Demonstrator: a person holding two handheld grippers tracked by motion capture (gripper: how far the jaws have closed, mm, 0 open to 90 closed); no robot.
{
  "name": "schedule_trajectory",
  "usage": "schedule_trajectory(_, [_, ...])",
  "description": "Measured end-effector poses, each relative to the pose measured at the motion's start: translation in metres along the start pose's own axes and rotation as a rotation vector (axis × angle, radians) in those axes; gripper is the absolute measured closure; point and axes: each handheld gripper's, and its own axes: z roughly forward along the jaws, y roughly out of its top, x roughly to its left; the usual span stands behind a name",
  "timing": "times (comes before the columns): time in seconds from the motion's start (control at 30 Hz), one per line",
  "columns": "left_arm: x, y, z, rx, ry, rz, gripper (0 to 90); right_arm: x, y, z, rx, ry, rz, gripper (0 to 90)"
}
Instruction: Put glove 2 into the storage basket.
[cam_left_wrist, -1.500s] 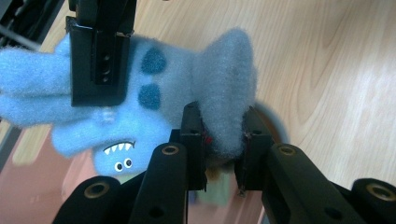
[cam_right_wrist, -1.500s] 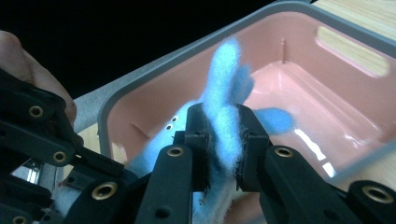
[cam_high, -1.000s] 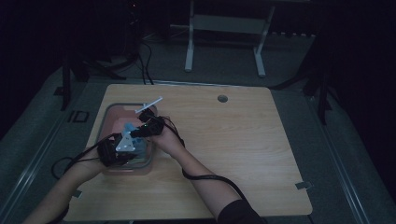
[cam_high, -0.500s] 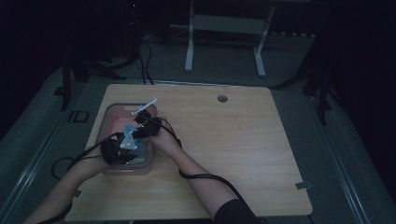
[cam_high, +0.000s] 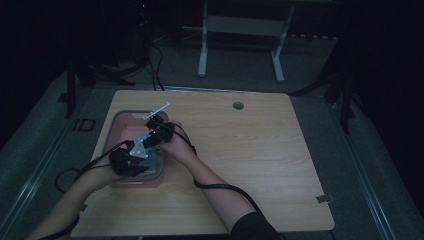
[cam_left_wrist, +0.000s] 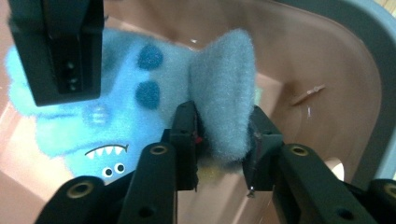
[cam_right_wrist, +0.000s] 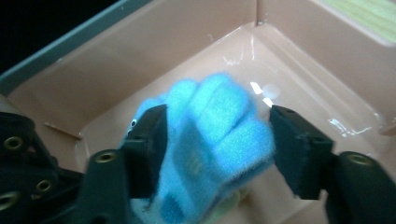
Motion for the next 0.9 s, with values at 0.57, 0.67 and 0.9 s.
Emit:
schedule_trajectory(0.57, [0.002,0.004,-0.031,-0.148,0.049,-0.189,10.7,-0.007,-0.006,-0.049,-0.096,0.054,-0.004,17.2])
schedule_trajectory(0.67, [-0.002,0.011,-0.031,-0.159,0.057,-0.207,8.4,-0.007,-0.013,-0.057,-0.096,0.053,-0.017,14.7])
schedule_trajectory(0.9, [-0.014,0.028,-0.029,-0.197,0.029,-0.198,7.5,-0.009,-0.031,-0.077,-0.103,0.046,-0.028,14.7])
